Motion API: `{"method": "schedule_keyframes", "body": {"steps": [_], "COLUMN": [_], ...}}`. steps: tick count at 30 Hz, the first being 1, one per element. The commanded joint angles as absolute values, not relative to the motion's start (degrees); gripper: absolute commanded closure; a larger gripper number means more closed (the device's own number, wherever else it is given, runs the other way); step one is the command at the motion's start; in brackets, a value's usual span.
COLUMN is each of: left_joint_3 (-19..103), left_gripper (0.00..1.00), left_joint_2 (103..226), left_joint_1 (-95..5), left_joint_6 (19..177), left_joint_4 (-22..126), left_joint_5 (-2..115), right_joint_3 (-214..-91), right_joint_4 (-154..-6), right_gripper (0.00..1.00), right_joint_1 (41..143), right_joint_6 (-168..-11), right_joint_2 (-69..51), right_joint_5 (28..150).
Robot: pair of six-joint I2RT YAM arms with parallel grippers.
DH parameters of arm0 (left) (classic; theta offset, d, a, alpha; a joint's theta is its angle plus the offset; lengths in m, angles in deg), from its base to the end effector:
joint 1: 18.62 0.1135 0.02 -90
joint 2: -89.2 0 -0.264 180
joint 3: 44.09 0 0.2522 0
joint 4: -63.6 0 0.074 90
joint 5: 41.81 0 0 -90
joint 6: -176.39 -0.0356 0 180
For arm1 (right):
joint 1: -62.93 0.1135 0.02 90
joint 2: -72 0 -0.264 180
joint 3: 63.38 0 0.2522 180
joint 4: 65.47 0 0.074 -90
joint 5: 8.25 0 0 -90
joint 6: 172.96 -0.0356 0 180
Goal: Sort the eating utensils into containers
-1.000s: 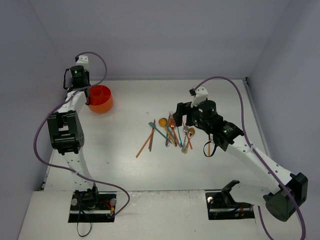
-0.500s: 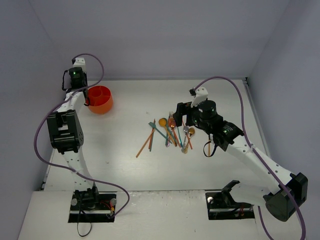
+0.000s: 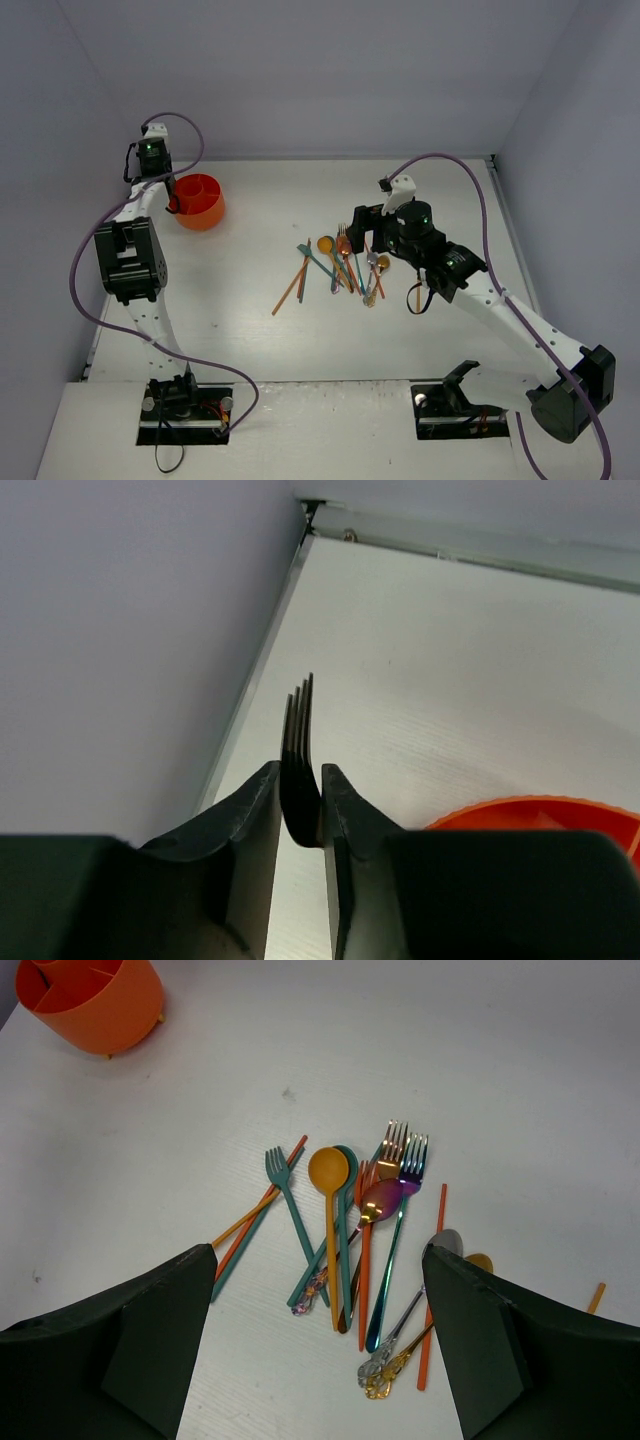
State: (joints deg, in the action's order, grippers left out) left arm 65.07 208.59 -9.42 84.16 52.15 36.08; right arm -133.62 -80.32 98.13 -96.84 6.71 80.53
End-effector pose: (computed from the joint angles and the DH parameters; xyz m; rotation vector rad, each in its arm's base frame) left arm 0.4912 0.0871 0.2585 -0.2587 1.9381 0.3376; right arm 0.2201 0.1544 0.3562 -0.3141 1.7549 0.6051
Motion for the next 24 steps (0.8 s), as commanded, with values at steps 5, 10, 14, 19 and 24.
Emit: {"method": "schedule_keyframes", "body": {"steps": [5, 10, 14, 19, 24], "left_joint_3": [68.55, 68.17, 67.77, 68.20, 68.91], "left_gripper": [0.63, 0.46, 0.37, 0.25, 0.21], "left_joint_2": [206.01, 204.27, 201.40, 197.15, 190.92], "left_joint_1": [-8.69, -8.68, -8.70, -8.69, -8.68], "left_joint_6": [85.77, 85.78, 85.95, 88.50, 93.42], "left_joint_4": [50.72, 50.26, 50.08, 47.38, 40.76], "left_joint_5": [35.18, 35.27, 35.23, 34.39, 33.52], "right_joint_3": [-133.39, -133.39, -133.39, -133.39, -133.30], "right_joint_4": [-77.48, -77.57, -77.57, -77.57, -78.06], "right_gripper": [0.18, 0.18, 0.18, 0.18, 0.18], "right_joint_1": [97.64, 97.64, 97.64, 97.64, 97.60], "right_joint_6": [-97.37, -97.37, -97.26, -96.76, -96.76], "right_joint_2": [7.93, 8.27, 8.84, 9.51, 10.30], "right_joint_5": [80.34, 80.34, 80.53, 80.43, 79.68]}}
